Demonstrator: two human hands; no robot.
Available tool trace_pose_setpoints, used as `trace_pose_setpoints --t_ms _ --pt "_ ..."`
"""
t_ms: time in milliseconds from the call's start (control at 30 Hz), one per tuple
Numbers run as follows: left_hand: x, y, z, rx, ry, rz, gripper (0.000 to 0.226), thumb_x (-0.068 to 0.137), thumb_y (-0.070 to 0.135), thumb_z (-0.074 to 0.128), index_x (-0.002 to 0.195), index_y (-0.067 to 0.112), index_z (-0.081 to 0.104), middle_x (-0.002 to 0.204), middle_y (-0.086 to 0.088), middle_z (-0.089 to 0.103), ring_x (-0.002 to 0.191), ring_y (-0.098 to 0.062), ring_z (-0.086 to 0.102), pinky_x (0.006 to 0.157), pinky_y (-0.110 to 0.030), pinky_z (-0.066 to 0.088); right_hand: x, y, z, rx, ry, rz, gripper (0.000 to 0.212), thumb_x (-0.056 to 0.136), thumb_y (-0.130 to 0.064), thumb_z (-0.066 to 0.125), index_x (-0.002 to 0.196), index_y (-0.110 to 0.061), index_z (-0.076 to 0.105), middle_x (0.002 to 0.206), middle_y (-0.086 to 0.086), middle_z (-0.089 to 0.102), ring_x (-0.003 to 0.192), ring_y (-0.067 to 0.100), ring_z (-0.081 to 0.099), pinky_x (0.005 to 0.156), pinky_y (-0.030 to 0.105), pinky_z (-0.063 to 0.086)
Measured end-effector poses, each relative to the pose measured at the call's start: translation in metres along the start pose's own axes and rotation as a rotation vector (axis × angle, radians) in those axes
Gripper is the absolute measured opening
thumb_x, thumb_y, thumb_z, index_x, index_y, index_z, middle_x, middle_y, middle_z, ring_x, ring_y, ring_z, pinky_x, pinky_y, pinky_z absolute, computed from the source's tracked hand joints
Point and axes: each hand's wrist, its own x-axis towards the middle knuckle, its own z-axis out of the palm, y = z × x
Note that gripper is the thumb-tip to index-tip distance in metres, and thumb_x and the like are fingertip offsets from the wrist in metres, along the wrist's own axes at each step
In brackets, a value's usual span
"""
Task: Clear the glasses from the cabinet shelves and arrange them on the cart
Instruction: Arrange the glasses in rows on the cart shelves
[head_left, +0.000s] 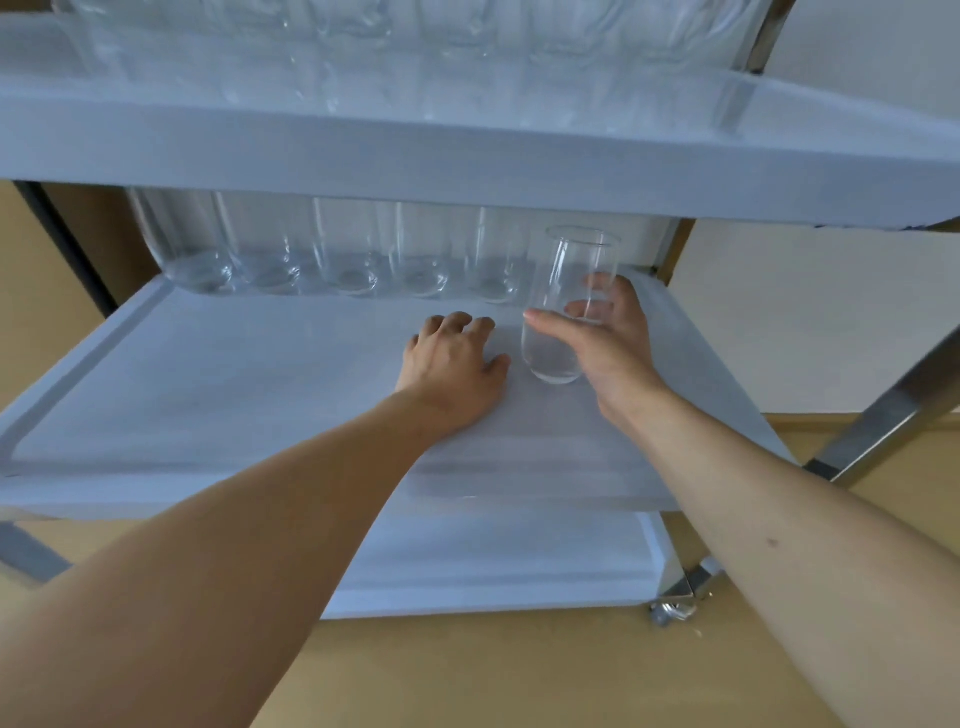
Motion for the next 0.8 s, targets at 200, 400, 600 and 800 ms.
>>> trace_pose_setpoints --t_ms 200,400,600,800 --pt "0.014 0.001 0.007 0.134 -0.059 0.007 0.040 0.096 0.050 0.041 0.121 0.027 0.062 0.128 0.001 0.060 0.121 -0.028 0.050 0.100 -0.041 0.034 0.022 0.011 -0.004 0.029 0.027 -0.036 0.075 0.063 -0.028 0.095 0.124 -0.025 0.051 0.112 0.005 0.059 0.088 0.007 0.062 0.057 0.005 0.043" --pt "0.015 -0.001 0.012 0.159 0.005 0.008 0.040 0.093 0.051 0.042 0.118 0.028 0.064 0.119 0.001 0.062 0.115 -0.027 0.053 0.093 -0.040 0.035 0.049 0.021 0.002 0.025 0.049 -0.080 0.081 0.062 -0.030 0.096 0.129 -0.027 0.049 0.113 -0.001 0.058 0.099 0.011 0.063 0.069 0.017 0.043" --pt "0.030 0.001 0.011 0.185 0.010 -0.015 0.036 0.087 0.050 0.043 0.109 0.031 0.065 0.112 0.003 0.059 0.115 -0.026 0.049 0.082 -0.041 0.027 0.074 0.029 0.009 -0.003 0.072 -0.130 0.082 0.062 -0.033 0.096 0.127 -0.030 0.046 0.108 -0.006 0.055 0.096 0.007 0.060 0.081 0.022 0.048" --pt "0.029 -0.002 0.019 0.155 0.060 -0.001 0.034 0.086 0.049 0.043 0.106 0.031 0.063 0.109 0.004 0.056 0.110 -0.026 0.047 0.081 -0.041 0.027 0.096 0.034 0.013 -0.008 0.102 -0.134 0.086 0.061 -0.038 0.096 0.132 -0.031 0.048 0.117 -0.006 0.057 0.106 0.006 0.058 0.086 0.023 0.046"
